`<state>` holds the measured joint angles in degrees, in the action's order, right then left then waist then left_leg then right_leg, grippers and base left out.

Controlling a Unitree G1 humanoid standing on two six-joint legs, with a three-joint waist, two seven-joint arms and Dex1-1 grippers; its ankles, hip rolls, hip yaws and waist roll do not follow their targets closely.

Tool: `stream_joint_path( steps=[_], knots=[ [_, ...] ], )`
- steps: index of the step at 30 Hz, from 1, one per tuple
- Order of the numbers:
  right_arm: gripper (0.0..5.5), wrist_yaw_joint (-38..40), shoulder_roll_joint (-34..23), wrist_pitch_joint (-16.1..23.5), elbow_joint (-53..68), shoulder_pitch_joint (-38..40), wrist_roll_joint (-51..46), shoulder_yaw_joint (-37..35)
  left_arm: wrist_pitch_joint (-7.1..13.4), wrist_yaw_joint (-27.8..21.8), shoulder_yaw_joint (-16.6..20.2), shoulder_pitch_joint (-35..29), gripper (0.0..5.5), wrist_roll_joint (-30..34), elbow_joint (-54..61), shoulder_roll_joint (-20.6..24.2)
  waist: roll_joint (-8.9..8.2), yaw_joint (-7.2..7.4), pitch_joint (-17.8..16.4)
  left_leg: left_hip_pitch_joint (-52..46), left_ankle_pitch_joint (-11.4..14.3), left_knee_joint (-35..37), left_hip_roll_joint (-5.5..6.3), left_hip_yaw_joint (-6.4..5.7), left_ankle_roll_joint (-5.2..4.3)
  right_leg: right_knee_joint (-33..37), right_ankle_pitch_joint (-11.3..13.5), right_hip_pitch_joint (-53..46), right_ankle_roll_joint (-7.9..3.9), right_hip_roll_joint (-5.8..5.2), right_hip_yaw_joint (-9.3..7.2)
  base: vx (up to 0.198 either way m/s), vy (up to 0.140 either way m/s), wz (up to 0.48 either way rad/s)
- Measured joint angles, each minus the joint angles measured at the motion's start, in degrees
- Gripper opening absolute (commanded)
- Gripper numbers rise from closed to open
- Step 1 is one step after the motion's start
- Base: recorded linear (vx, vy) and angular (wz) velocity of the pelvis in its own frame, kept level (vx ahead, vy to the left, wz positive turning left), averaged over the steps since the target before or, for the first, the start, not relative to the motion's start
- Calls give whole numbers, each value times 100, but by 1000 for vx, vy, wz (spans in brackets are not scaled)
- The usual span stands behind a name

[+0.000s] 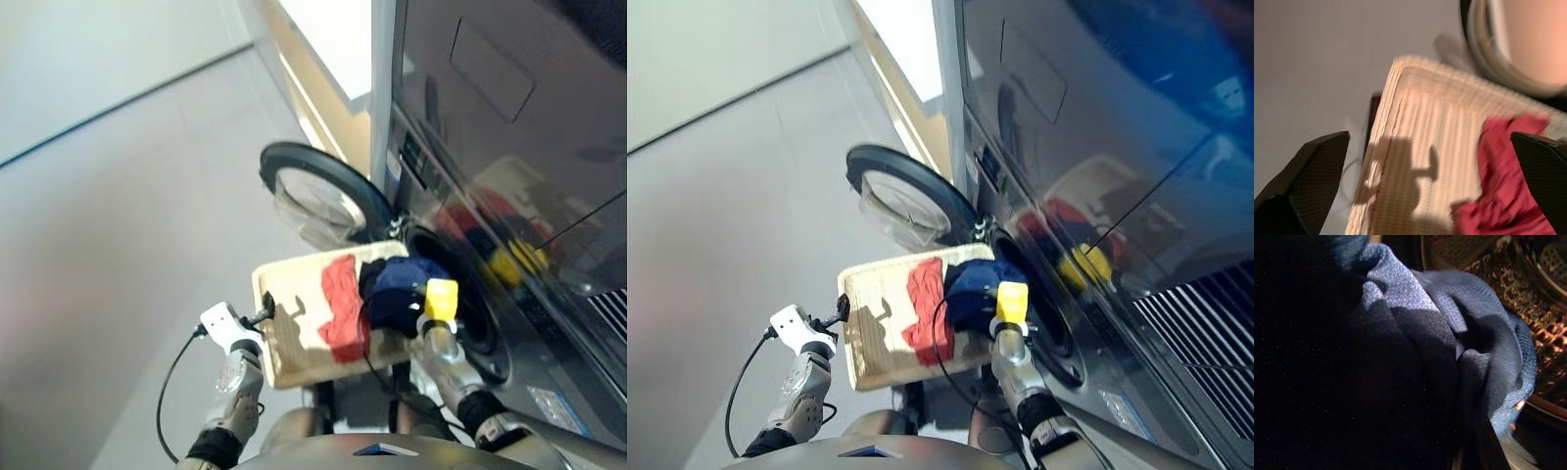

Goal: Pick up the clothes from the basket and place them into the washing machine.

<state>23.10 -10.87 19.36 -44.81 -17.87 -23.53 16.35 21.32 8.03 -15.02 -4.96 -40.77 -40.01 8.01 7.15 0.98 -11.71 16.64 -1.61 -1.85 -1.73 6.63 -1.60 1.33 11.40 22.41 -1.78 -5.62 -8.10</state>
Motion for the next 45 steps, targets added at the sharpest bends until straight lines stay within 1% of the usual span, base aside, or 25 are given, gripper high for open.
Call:
stream_joint_path(
  steps=[1, 3, 5, 7, 11, 13, 15, 20, 22, 23, 26, 28, 29, 31, 33, 34, 35, 36, 39, 40, 43, 45],
  knots=[
    [0, 25, 44, 81, -17, -185, -60, -63, 8, 45, 2, -119, 550, 78, -65, 5, -17, -27, -82, 205, 5, -101, 4, 17, -5, -136, -20, 224, 22, -3, 25, -55, 5, -33],
    [0, 77, 83, 136, -53, -486, -168, -177, 9, 85, -31, -371, 550, 215, -244, 3, -51, -30, -250, 523, 13, -278, -3, 10, -11, -354, -53, 555, 58, -10, 38, 0, 0, 0],
    [0, 148, 87, 247, -49, -683, -244, -287, 34, 178, -32, -474, 550, 286, -258, 2, -84, -41, -307, 898, 35, -462, -7, 0, -6, -629, -122, 973, 84, -37, 50, 55, 11, 78],
    [0, 257, 85, 312, -64, -872, -359, -381, 85, 254, -46, -544, 550, 405, -262, 6, -94, -52, -333, 1265, 54, -638, -3, -6, -1, -826, -153, 1350, 104, -62, 63, 0, 0, 0],
    [0, 422, 55, 396, -163, -1417, -562, -651, 105, 401, -47, -801, 550, 668, -238, 63, -96, -104, -451, 1994, 125, -1109, -2, -41, 2, -1232, -200, 2035, 143, -100, 116, 0, 0, 0],
    [0, 445, 70, 494, -287, -1689, -680, -791, 112, 427, -42, -885, 550, 671, -218, 75, -95, -117, -481, 2342, 201, -1379, -11, -56, 4, -1454, -249, 2357, 163, -119, 128, 0, 0, 0],
    [0, 505, 61, 521, -308, -1924, -853, -856, 120, 438, -42, -929, 550, 675, -197, 81, -95, -115, -515, 2676, 293, -1680, -17, -71, 24, -1716, -322, 2673, 173, -176, 143, 0, 0, 0],
    [0, 564, 35, 721, -555, -2478, -1252, -1258, 126, 489, -49, -1065, 550, 715, -145, 149, -79, -132, -536, 3363, 407, -2148, -11, -154, 44, -2206, -452, 3324, 190, -215, 230, 0, 0, 0],
    [0, 627, 61, 878, -665, -2864, -1592, -1642, 129, 489, -50, -1074, 550, 715, -3, 244, -65, -181, -539, 3600, 435, -2326, -2, -161, 39, -2304, -461, 3541, 194, -207, 268, 0, 0, 0],
    [0, 642, 42, 962, -727, -3040, -1766, -1839, 133, 485, -54, -1081, 550, 716, 46, 259, -64, -232, -539, 3678, 443, -2395, 2, -149, 49, -2360, -461, 3635, 194, -186, 330, 0, 0, 0],
    [0, 767, -168, 1143, -833, -3568, -2210, -2161, 142, 467, -68, -1028, 550, 713, 130, 318, -44, -419, -528, 3922, 527, -2591, -12, 4, 70, -2478, -465, 3955, 185, -170, 504, 0, 0, 0],
    [0, 872, -373, 1268, -896, -4004, -2482, -2346, 141, 443, -162, -996, 550, 705, 116, 392, 82, -452, -502, 4165, 593, -2792, -12, 34, 112, -2640, -475, 4176, 159, -174, 556, 0, 0, 0],
    [0, 933, -477, 1337, -924, -4174, -2577, -2386, 131, 410, -185, -994, 550, 706, 108, 427, 99, -467, -500, 4240, 618, -2874, -17, 71, 115, -2695, -483, 4268, 148, -169, 595, 0, 0, 0],
    [0, 1038, -797, 1382, -985, -4444, -2661, -2396, 116, 399, -227, -1002, 550, 698, 103, 427, 147, -561, -479, 4402, 714, -3051, -26, 143, 153, -2838, -508, 4447, 114, -158, 702, 0, 0, 0],
    [0, 1170, -1206, 1395, -1042, -4661, -2699, -2416, 112, 355, -288, -1000, 550, 664, 99, 423, 235, -612, -427, 4547, 794, -3214, -21, 212, 200, -2958, -540, 4615, 70, -149, 788, 0, 0, 0],
    [0, 1220, -1404, 1411, -1048, -4789, -2720, -2434, 113, 355, -276, -998, 550, 650, 85, 427, 244, -653, -422, 4603, 850, -3301, -21, 286, 229, -3051, -565, 4710, 37, -122, 856, 5, -5, -183],
    [0, 1254, -1561, 1505, -1037, -4916, -2741, -2451, 112, 356, -268, -998, 550, 645, 52, 426, 266, -696, -407, 4670, 907, -3395, -22, 300, 239, -3127, -579, 4796, 16, -110, 949, 6, -8, -240],
    [0, 1267, -1704, 1529, -930, -4975, -2750, -2528, 114, 350, -269, -997, 550, 644, 29, 423, 309, -708, -387, 4729, 956, -3484, -19, 300, 248, -3167, -588, 4850, -6, -90, 980, 15, -29, -210],
    [0, 1348, -2214, 1807, -837, -5037, -2749, -2603, 118, 347, -266, -994, 550, 639, 0, 421, 374, -726, -346, 4830, 1072, -3652, -23, 309, 281, -3338, -660, 4953, -64, -92, 1035, 15, -41, -33],
    [0, 1400, -2251, 2032, -838, -5030, -2737, -2593, 117, 338, -277, -996, 550, 640, -10, 416, 374, -715, -346, 4832, 1080, -3661, -26, 314, 285, -3355, -670, 4967, -73, -93, 1038, 0, 0, 0],
    [0, 1416, -2218, 2037, -851, -4978, -2731, -2487, 117, 290, -278, -1003, 550, 640, -87, 410, 373, -702, -346, 4836, 1090, -3657, -23, 327, 291, -3345, -672, 4975, -78, -91, 1050, 0, 0, 0],
    [0, 1332, -2139, 1954, -920, -4966, -2740, -2453, 117, 290, -279, -1001, 550, 605, -139, 409, 372, -634, -346, 4826, 1101, -3668, -20, 324, 290, -3340, -669, 4956, -89, -84, 1044, 0, 0, 0]
  ],
)
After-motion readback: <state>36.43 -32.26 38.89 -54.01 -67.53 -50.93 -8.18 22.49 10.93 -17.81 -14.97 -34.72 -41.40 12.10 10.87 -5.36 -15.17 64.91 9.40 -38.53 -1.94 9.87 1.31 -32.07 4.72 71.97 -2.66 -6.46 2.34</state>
